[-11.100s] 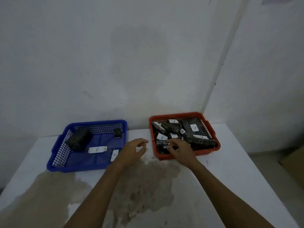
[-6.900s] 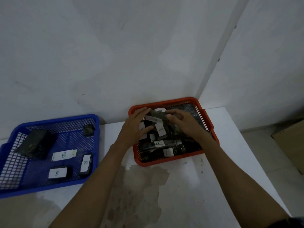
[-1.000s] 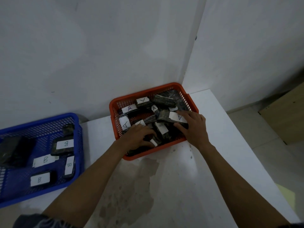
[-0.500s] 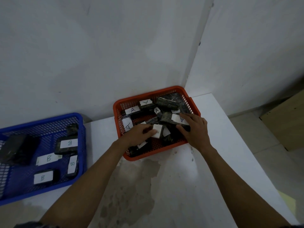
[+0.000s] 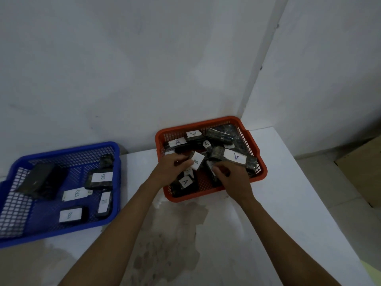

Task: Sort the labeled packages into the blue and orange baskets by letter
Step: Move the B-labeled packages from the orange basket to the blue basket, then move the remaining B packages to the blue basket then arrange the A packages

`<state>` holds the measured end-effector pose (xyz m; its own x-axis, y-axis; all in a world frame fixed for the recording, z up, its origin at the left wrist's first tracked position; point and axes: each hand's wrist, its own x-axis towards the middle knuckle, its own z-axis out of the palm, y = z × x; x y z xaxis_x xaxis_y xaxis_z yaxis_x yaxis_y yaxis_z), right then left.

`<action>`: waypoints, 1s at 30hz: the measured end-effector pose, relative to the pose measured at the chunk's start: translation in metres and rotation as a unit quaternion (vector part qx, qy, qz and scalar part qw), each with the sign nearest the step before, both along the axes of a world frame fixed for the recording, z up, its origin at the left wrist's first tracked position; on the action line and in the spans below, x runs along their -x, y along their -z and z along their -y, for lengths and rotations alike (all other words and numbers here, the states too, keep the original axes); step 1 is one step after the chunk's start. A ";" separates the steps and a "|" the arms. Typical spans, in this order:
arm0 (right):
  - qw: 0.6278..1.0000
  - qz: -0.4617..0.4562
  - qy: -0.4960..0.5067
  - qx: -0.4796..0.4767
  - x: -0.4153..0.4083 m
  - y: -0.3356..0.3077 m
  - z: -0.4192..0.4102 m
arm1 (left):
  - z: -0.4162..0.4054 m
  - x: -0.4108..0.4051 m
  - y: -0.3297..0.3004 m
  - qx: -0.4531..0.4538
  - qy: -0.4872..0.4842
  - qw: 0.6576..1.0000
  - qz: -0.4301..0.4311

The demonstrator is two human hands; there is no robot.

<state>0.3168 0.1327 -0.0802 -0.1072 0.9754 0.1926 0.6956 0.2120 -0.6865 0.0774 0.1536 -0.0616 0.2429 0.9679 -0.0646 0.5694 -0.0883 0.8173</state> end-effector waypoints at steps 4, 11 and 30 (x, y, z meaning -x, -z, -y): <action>0.982 -0.153 -0.069 0.087 0.042 -0.017 0.001 | 0.023 0.021 -0.012 -0.003 0.015 1.000 -0.023; 0.964 -0.192 -0.149 0.107 0.144 -0.031 0.017 | 0.086 0.095 -0.017 0.058 -0.153 0.978 0.133; 0.959 -0.141 -0.086 0.230 0.286 0.026 0.072 | 0.188 0.356 0.025 0.127 -0.338 0.909 -0.207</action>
